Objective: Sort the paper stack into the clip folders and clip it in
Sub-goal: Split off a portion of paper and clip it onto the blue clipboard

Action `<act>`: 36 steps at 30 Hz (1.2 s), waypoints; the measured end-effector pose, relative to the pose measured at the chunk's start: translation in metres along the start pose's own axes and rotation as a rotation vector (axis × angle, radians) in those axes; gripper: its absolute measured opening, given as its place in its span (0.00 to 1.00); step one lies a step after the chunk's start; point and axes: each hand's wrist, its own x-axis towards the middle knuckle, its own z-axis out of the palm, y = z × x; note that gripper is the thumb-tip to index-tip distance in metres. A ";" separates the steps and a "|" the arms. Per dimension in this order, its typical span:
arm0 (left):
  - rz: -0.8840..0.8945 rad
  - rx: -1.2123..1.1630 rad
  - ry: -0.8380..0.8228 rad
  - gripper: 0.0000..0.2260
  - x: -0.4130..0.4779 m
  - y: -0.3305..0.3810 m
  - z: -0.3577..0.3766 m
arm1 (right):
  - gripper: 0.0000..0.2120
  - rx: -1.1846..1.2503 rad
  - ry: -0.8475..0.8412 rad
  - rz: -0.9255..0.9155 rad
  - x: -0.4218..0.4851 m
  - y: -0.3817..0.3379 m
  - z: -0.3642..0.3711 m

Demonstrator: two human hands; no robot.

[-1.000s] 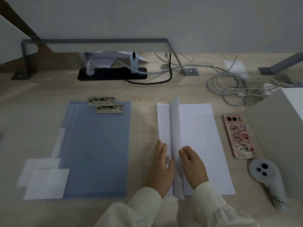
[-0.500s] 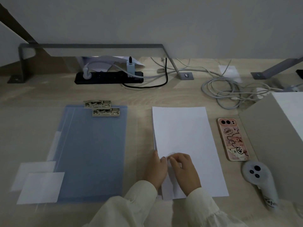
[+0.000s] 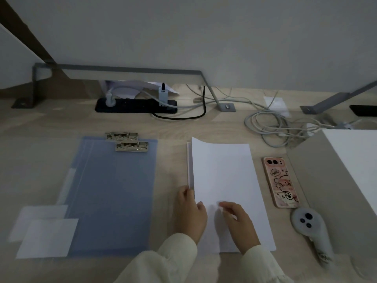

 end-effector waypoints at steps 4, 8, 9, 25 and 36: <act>0.060 -0.052 0.046 0.16 -0.006 -0.004 0.000 | 0.10 -0.050 0.011 -0.030 0.000 0.002 0.003; 0.067 -0.100 0.006 0.03 -0.012 0.002 -0.010 | 0.10 -0.015 -0.017 -0.020 -0.002 0.001 -0.004; 0.071 -0.143 -0.018 0.03 -0.014 0.006 -0.015 | 0.11 -0.001 0.012 -0.024 -0.002 -0.001 -0.006; -0.005 -0.459 0.120 0.08 -0.024 -0.068 -0.173 | 0.09 0.497 -0.094 0.138 -0.017 -0.068 0.059; -0.275 -0.208 -0.024 0.09 -0.007 -0.168 -0.226 | 0.12 0.410 -0.057 0.225 -0.037 -0.043 0.172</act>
